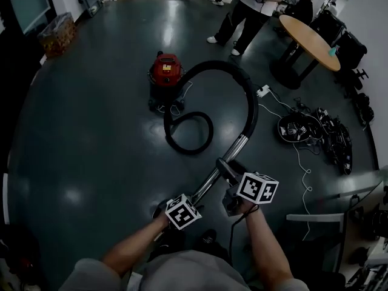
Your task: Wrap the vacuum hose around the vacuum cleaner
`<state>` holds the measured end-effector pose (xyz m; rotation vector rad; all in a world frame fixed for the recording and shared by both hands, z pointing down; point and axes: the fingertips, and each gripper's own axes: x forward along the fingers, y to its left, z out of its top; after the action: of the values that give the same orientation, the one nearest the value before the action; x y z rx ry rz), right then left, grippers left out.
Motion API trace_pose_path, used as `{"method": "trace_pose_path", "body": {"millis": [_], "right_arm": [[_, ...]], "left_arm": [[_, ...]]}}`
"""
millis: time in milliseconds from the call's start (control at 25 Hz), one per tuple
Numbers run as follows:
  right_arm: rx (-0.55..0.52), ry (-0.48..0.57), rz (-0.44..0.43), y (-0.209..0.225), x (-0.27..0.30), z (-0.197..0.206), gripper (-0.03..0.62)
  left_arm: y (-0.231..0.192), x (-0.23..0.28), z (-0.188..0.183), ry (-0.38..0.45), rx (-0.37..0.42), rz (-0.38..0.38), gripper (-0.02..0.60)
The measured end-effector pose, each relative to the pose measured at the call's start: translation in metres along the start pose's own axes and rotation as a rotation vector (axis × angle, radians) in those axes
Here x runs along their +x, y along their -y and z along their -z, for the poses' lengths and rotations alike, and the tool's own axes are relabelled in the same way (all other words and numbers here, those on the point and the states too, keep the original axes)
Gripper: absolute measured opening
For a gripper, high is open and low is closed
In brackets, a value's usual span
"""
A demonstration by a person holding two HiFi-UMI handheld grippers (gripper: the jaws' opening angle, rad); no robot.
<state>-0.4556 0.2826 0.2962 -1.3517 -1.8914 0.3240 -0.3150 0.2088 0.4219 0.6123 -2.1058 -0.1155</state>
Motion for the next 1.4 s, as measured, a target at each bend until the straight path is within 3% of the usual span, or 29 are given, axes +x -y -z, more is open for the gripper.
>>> {"method": "trace_pose_path", "body": {"millis": [320,400,520,640,960,1080,1200,1400], "right_arm": [[-0.126,-0.042,0.034,0.004,-0.048,0.000,0.210],[-0.240,-0.072,0.070,0.014,-0.062,-0.007,0.210],[-0.503,-0.146,0.108,0.025,-0.073,-0.016,0.210],[-0.763,-0.201,0.093,0.024,-0.076,-0.029,0.212],[-1.288,-0.385,-0.077,0.015,-0.053,-0.058,0.212],[-1.467,-0.474,-0.188,0.014,-0.044,-0.057,0.212],[-1.663,-0.626,-0.357,0.013,-0.037,-0.038,0.212],[-1.934,-0.940,-0.551,0.031,-0.023,-0.004,0.212]], "left_arm": [[0.003,-0.011,0.017,-0.061,0.093,0.031,0.133],[-0.005,-0.014,0.019,-0.076,0.095,0.024,0.132],[-0.014,-0.015,0.016,-0.093,0.083,0.012,0.132],[-0.015,-0.011,0.004,-0.097,0.054,0.003,0.132],[-0.020,-0.008,-0.025,-0.114,-0.002,-0.022,0.132],[-0.020,-0.003,-0.030,-0.138,-0.001,-0.027,0.132],[-0.020,-0.003,-0.031,-0.178,0.002,-0.019,0.132],[-0.018,-0.002,-0.023,-0.264,0.012,-0.017,0.132]]}}
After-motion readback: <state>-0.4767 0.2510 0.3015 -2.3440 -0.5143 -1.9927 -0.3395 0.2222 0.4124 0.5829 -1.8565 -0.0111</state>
